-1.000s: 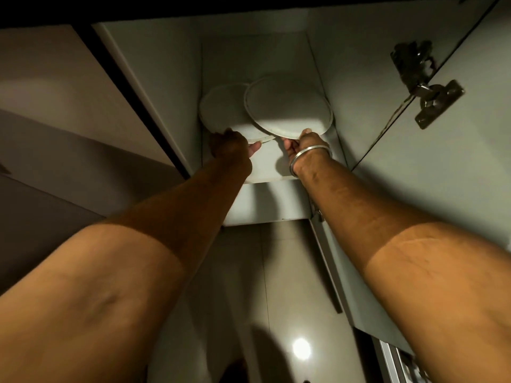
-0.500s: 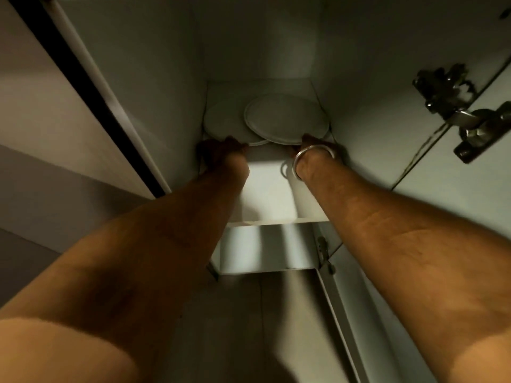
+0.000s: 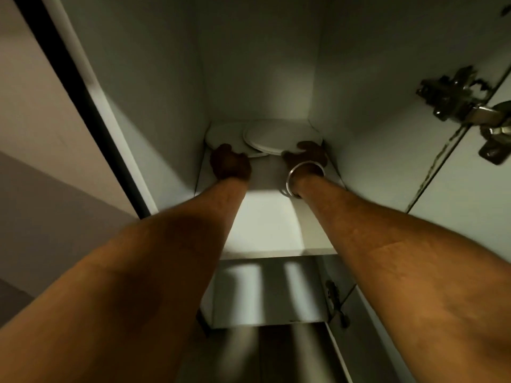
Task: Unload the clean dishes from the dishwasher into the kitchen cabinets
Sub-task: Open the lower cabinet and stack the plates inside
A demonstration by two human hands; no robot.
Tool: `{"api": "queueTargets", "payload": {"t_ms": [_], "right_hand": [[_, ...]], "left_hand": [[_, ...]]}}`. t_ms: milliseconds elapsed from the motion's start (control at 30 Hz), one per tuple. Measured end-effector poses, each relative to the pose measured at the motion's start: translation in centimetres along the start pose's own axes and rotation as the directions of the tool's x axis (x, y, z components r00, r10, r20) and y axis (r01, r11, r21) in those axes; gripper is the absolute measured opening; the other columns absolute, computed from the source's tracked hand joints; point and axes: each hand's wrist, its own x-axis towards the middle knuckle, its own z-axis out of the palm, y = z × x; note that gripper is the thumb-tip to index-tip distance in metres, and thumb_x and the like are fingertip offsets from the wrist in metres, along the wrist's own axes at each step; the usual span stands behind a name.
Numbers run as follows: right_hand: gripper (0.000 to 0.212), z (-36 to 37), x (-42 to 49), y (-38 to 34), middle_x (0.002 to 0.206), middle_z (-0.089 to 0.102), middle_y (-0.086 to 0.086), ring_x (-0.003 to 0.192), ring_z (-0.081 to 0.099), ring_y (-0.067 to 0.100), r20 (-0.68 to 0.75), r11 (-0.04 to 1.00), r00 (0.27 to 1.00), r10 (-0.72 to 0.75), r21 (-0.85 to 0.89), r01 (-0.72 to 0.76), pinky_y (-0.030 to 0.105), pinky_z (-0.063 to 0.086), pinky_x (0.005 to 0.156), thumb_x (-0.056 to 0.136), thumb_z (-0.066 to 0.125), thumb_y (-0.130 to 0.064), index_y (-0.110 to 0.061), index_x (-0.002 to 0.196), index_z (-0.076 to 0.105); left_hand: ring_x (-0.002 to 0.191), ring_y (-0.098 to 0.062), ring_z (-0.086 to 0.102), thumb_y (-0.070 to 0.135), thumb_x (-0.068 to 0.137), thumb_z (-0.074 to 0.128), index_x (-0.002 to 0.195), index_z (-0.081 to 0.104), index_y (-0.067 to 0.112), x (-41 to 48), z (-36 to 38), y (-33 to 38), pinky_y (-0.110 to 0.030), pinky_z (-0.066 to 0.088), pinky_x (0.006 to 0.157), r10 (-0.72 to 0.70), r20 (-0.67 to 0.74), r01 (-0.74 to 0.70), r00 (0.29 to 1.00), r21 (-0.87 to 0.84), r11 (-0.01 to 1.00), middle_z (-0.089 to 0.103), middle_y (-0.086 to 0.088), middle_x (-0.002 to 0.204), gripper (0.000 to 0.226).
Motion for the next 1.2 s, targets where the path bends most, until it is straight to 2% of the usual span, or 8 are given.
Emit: {"api": "queueTargets", "payload": {"t_ms": [100,233,367,500,700,900,1067,1200], "right_hand": [[0.053,0.2,0.1,-0.1,0.135,0.055,0.011,0.128,0.053,0.029,0.153,0.996,0.987,-0.044,-0.066,0.055,0.033,0.043,0.107,0.080,0.082,-0.016,-0.005,0.128,0.060],[0.048,0.8,0.6,0.3,0.134,0.052,0.016,0.123,0.054,0.034,0.020,0.974,0.992,-0.128,-0.187,0.129,0.040,0.042,0.109,0.082,0.080,-0.027,-0.010,0.124,0.061],[0.045,0.9,0.9,0.9,0.136,0.054,0.014,0.130,0.047,0.033,0.078,0.901,0.967,-0.243,-0.351,0.254,0.036,0.034,0.112,0.092,0.069,-0.031,-0.009,0.129,0.058],[0.046,1.0,1.8,0.9,0.135,0.056,0.012,0.128,0.051,0.031,0.086,0.874,0.967,-0.239,-0.415,0.253,0.034,0.034,0.110,0.091,0.067,-0.041,-0.013,0.126,0.060],[0.045,1.0,2.3,0.6,0.135,0.056,0.012,0.129,0.051,0.032,0.117,0.848,0.959,-0.256,-0.450,0.281,0.037,0.038,0.109,0.092,0.065,-0.043,-0.013,0.126,0.061],[0.040,0.6,1.3,0.6,0.132,0.057,0.014,0.127,0.051,0.033,0.123,0.850,0.942,-0.312,-0.407,0.334,0.037,0.041,0.107,0.090,0.070,-0.036,-0.015,0.123,0.064],[0.043,0.3,0.2,0.1,0.135,0.052,0.015,0.129,0.049,0.035,0.216,0.771,0.892,-0.396,-0.450,0.451,0.040,0.042,0.109,0.089,0.071,-0.028,-0.015,0.128,0.064],[0.054,0.0,-1.0,-0.4,0.141,0.043,0.015,0.133,0.038,0.038,0.306,0.653,0.849,-0.431,-0.544,0.527,0.048,0.039,0.109,0.088,0.070,-0.036,-0.016,0.136,0.056]], "left_hand": [[0.144,-0.036,0.037,0.033,0.096,0.067,0.141,0.051,0.004,-0.6,-0.5,1.0,-0.031,0.023,0.114,-0.027,0.132,0.013,0.991,0.107,0.994,0.046,-0.021,0.151,0.056],[0.134,-0.041,0.046,0.031,0.094,0.068,0.134,0.057,0.006,0.0,-0.3,1.7,-0.041,0.039,0.108,-0.080,0.156,0.056,0.985,0.153,0.987,0.046,-0.023,0.146,0.048],[0.141,-0.043,0.034,0.046,0.095,0.066,0.138,0.053,0.008,0.1,0.0,1.5,-0.046,0.035,0.112,-0.044,0.140,0.005,0.989,0.267,0.964,0.033,-0.024,0.155,0.059],[0.147,-0.042,0.025,0.049,0.098,0.059,0.143,0.048,0.008,0.4,0.1,1.5,-0.049,0.031,0.114,-0.047,0.155,-0.010,0.987,0.349,0.937,0.024,-0.022,0.162,0.062],[0.151,-0.042,0.018,0.050,0.099,0.053,0.147,0.045,0.010,0.6,0.3,1.5,-0.050,0.025,0.116,-0.058,0.168,-0.012,0.984,0.391,0.920,0.022,-0.018,0.163,0.063],[0.146,-0.042,0.025,0.054,0.097,0.056,0.143,0.049,0.011,0.0,0.0,1.3,-0.051,0.029,0.114,-0.004,0.153,-0.050,0.988,0.353,0.934,0.031,-0.018,0.157,0.063],[0.144,-0.045,0.027,0.058,0.097,0.055,0.144,0.047,0.012,-0.3,-0.2,1.1,-0.053,0.031,0.111,0.058,0.146,-0.101,0.988,0.311,0.945,0.030,-0.021,0.158,0.067],[0.143,-0.044,0.031,0.054,0.099,0.054,0.144,0.049,0.009,-0.5,-0.2,1.1,-0.050,0.035,0.113,0.137,0.151,-0.176,0.979,0.294,0.939,0.035,-0.021,0.156,0.063]]}}
